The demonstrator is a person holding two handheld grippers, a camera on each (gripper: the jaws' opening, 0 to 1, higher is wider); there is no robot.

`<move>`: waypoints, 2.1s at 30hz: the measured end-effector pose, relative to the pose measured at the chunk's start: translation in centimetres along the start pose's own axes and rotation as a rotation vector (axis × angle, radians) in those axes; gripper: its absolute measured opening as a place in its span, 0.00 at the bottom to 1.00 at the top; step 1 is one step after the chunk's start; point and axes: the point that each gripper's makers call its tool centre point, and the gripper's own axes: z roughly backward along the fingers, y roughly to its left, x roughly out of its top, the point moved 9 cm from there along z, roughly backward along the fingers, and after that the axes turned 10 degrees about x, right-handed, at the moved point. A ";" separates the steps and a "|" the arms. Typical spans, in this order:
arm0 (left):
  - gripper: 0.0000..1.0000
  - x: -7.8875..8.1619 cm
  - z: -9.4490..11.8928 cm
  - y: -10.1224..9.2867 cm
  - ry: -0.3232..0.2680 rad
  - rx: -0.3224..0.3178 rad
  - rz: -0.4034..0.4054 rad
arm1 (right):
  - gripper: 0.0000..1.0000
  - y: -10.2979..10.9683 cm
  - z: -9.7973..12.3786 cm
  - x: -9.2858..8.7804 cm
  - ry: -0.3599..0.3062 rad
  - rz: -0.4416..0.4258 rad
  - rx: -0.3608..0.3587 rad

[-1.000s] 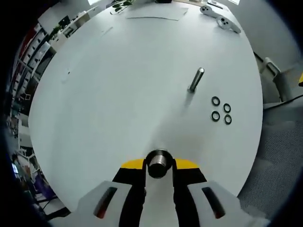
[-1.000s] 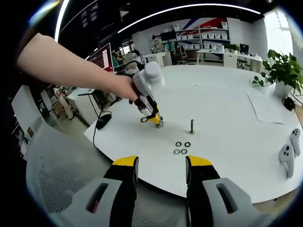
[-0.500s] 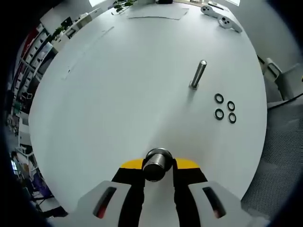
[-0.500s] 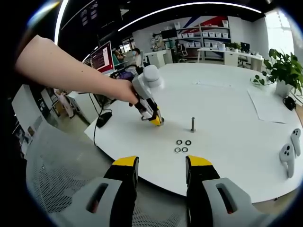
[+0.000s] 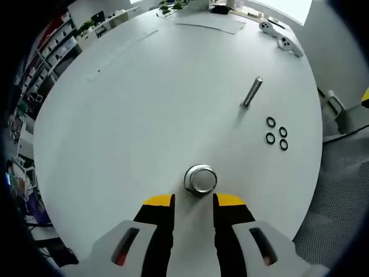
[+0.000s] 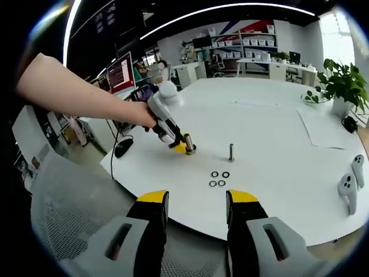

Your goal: Place the washer onto the threaded stud by aligning its center hole with the stud, sliding it down to the base, and recovering from edge contact or off-axis alignment until the washer reaches the visible bottom stop.

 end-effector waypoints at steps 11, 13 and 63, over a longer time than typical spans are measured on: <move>0.23 -2.4 1.3 2.0 0.018 0.018 0.031 | 0.42 -0.1 0.1 -0.2 0.016 -0.006 -0.022; 0.24 -2.9 1.1 2.5 0.029 0.024 0.045 | 0.42 -0.2 0.1 -0.2 0.013 -0.010 -0.027; 0.20 -3.9 -0.9 1.8 0.188 -0.008 -0.002 | 0.42 -0.3 0.0 -0.3 0.024 -0.012 -0.026</move>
